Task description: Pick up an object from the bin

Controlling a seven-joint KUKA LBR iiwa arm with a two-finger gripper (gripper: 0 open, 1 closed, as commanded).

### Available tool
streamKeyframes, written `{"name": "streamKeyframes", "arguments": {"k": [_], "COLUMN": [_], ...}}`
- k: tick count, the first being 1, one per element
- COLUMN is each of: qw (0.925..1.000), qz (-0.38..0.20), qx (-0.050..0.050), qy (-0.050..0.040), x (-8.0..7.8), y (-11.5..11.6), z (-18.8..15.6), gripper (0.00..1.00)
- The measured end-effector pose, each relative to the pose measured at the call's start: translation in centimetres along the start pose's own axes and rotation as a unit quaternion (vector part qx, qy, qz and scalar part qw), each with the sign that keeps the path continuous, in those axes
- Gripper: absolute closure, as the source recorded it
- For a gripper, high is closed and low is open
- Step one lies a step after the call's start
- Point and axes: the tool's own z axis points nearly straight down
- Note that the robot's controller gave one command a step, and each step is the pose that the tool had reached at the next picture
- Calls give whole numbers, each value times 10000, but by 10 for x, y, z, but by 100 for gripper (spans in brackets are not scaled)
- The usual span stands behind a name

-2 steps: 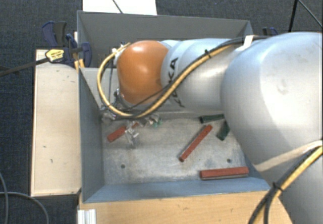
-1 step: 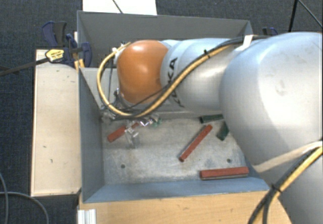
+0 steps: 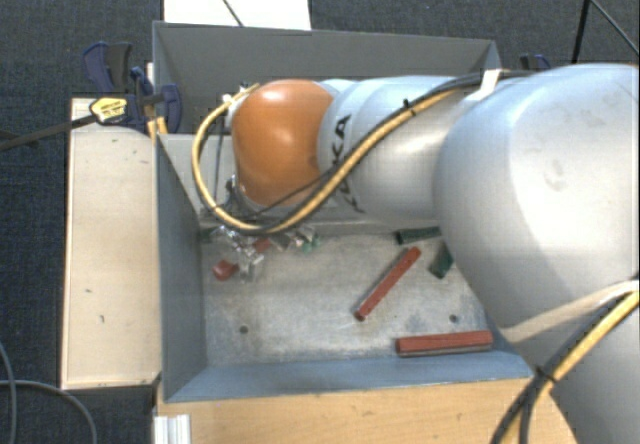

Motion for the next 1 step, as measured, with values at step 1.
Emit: {"name": "streamKeyframes", "arguments": {"k": [1], "qw": [10000], "qz": [30], "qx": [21], "qy": [-52], "x": [-3], "y": [-1], "z": [-76], "gripper": [100]}}
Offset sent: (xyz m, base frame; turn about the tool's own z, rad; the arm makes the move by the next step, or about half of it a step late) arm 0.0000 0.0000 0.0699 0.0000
